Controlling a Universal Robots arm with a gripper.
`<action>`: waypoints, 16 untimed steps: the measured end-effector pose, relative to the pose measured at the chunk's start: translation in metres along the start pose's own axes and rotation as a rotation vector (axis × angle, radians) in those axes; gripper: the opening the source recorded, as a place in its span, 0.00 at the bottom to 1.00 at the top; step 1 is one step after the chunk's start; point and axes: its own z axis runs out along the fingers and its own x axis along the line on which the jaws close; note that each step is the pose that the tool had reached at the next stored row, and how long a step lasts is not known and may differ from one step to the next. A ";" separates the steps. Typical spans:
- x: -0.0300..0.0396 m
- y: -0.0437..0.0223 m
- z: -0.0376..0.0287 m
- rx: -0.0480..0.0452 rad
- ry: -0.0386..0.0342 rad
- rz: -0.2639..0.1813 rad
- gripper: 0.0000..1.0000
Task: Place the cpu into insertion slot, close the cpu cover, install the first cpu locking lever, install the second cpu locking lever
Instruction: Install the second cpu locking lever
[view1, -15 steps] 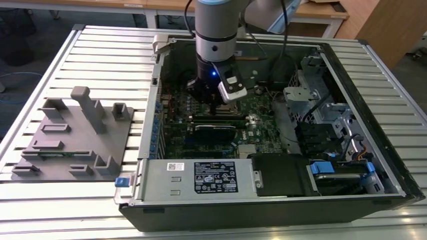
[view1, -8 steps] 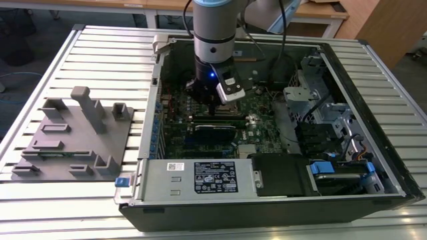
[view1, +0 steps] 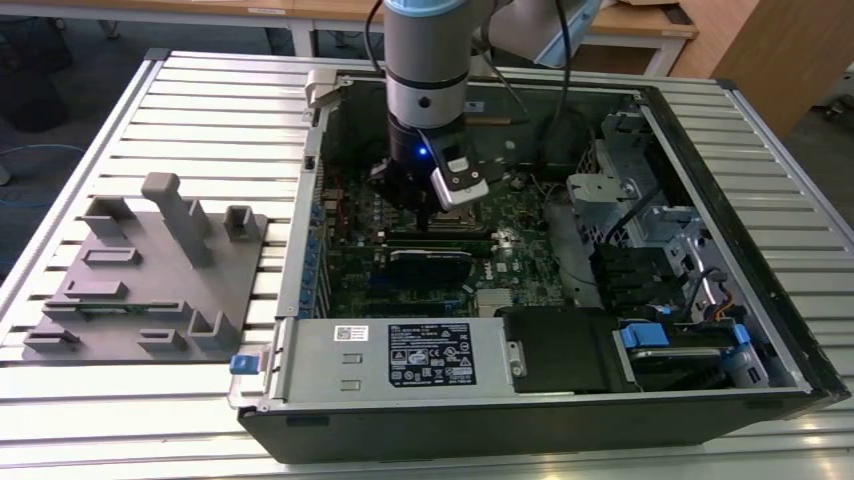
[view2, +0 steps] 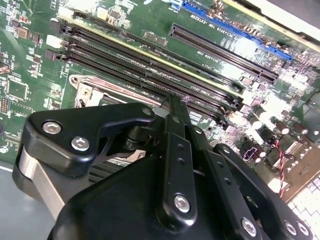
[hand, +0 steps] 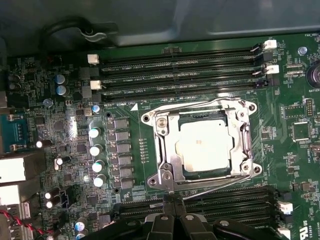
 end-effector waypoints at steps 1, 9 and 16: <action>0.0004 -0.0001 0.0002 -0.0002 0.0002 0.000 0.10; 0.0010 -0.0023 0.0026 -0.0291 0.0036 0.001 0.10; 0.0012 -0.0036 0.0034 -0.0521 0.0064 0.003 0.10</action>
